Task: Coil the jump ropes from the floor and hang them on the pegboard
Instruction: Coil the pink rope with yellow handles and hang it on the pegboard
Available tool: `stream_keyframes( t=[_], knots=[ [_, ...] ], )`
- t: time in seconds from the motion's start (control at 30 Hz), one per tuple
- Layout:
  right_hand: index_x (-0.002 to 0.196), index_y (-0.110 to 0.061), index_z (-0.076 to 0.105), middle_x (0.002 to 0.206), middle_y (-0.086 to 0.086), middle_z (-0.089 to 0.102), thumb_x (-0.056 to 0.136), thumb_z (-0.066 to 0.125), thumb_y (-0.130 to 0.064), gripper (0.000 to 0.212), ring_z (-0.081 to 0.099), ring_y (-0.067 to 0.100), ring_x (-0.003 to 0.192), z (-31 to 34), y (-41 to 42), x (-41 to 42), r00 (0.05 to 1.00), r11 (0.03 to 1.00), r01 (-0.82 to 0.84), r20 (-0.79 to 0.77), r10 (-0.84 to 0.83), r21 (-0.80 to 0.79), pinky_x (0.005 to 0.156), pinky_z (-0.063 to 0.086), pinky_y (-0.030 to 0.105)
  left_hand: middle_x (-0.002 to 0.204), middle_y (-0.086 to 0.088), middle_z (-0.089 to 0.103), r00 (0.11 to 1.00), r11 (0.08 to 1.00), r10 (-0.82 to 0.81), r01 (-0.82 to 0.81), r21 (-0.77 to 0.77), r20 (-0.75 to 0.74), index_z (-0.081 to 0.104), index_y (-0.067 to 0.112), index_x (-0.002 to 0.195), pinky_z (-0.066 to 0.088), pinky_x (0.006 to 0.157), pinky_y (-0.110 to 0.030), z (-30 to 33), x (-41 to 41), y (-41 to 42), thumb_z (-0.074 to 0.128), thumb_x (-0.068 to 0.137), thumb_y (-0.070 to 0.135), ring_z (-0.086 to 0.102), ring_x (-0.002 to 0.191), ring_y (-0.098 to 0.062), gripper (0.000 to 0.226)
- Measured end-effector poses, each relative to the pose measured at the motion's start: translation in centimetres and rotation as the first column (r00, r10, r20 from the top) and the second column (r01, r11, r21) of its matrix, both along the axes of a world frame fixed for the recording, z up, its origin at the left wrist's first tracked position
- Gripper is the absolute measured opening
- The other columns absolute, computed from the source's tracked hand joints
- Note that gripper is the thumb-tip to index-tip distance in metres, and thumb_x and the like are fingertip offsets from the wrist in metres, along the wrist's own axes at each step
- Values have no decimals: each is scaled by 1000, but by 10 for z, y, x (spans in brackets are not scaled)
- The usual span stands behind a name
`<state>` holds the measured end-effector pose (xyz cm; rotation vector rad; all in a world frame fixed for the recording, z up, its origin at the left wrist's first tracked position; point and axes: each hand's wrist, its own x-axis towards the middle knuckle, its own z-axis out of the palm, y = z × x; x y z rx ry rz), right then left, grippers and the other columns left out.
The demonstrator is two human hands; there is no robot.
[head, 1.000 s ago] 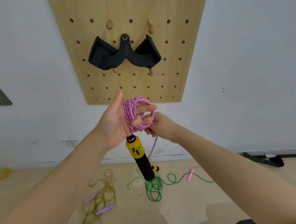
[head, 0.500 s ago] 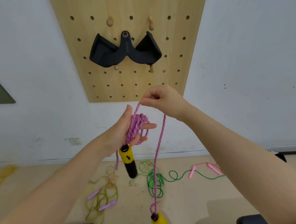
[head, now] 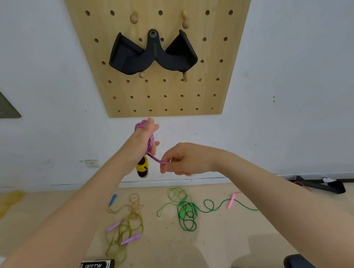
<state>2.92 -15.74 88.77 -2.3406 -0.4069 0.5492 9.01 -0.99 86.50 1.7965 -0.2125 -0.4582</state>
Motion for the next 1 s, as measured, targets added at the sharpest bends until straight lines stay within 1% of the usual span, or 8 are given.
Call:
stream_keyframes(
  t=[0.1, 0.17, 0.3, 0.4, 0.47, 0.67, 0.83, 1.0],
  knots=[
    [85, -3, 69, 49, -11, 44, 91, 59, -15, 17, 41, 2, 44, 22, 0, -1, 990, 996, -47, 135, 37, 75, 48, 33, 11, 73, 2, 52, 998, 993, -20, 14, 120, 52, 46, 25, 92, 41, 64, -14, -15, -3, 0, 19, 99, 47, 53, 63, -6, 36],
    [78, -6, 69, 52, -6, 55, 88, 62, -16, 16, 46, 8, 51, 31, -7, 8, 978, 979, 18, 202, -60, 202, 56, 41, 27, 46, 1, 55, 997, 985, -56, 47, 163, 50, 47, 17, 79, 50, 83, -23, -18, -8, 0, 18, 99, 45, 48, 50, -12, 45],
    [82, -11, 72, 77, 9, 67, 86, 65, -23, 15, 54, 14, 69, 29, -27, 27, 869, 919, 245, 351, -350, 310, 69, 48, 36, 80, -18, 71, 956, 961, -276, 272, -47, -103, 62, 18, 100, 50, 72, -31, -13, -15, -1, -7, 83, 68, 53, 43, -11, 88],
    [74, -15, 67, 62, 4, 54, 85, 66, -29, 18, 45, 11, 57, 10, -35, 36, 829, 864, 344, 312, -464, 368, 57, 41, 34, 55, -17, 52, 893, 881, -440, 410, -234, -93, 59, -11, 95, 47, 62, -21, 10, -28, -1, -2, 73, 77, 39, 38, -16, 109],
    [75, -6, 64, 60, 3, 47, 89, 62, -25, 24, 38, 8, 53, -5, -32, 38, 842, 860, 374, 262, -472, 346, 56, 35, 27, 39, -2, 41, 875, 834, -483, 450, -320, -28, 64, 3, 64, 45, 61, -24, 21, -32, -1, 10, 73, 77, 31, 39, -17, 92],
    [64, -15, 51, 59, 0, 42, 93, 40, -4, 33, 35, 10, 52, -30, -20, 29, 934, 930, 341, 59, -351, 139, 48, 29, 17, 39, 5, 33, 964, 866, -222, 126, -485, -146, 62, 13, 61, 40, 58, -24, 24, -13, -15, 33, 81, 60, 23, 40, -14, 58],
    [92, -7, 57, 56, 0, 48, 95, 48, -16, 14, 44, 16, 49, -18, -19, 10, 985, 990, 129, -125, -122, 53, 51, 39, 23, 40, 6, 30, 999, 980, 27, -35, -195, -44, 49, 11, 68, 33, 65, -31, -6, 9, -1, 58, 91, 16, 28, 40, -10, 25],
    [115, -10, 60, 65, 4, 53, 94, 46, -8, 26, 51, 20, 64, -2, -24, 9, 987, 999, -30, -158, 28, -12, 67, 45, 32, 41, 9, 29, 977, 950, 136, -176, -256, -166, 43, 15, 64, 33, 51, -20, -16, 8, -2, 50, 96, 19, 23, 36, -8, 33]
  ],
)
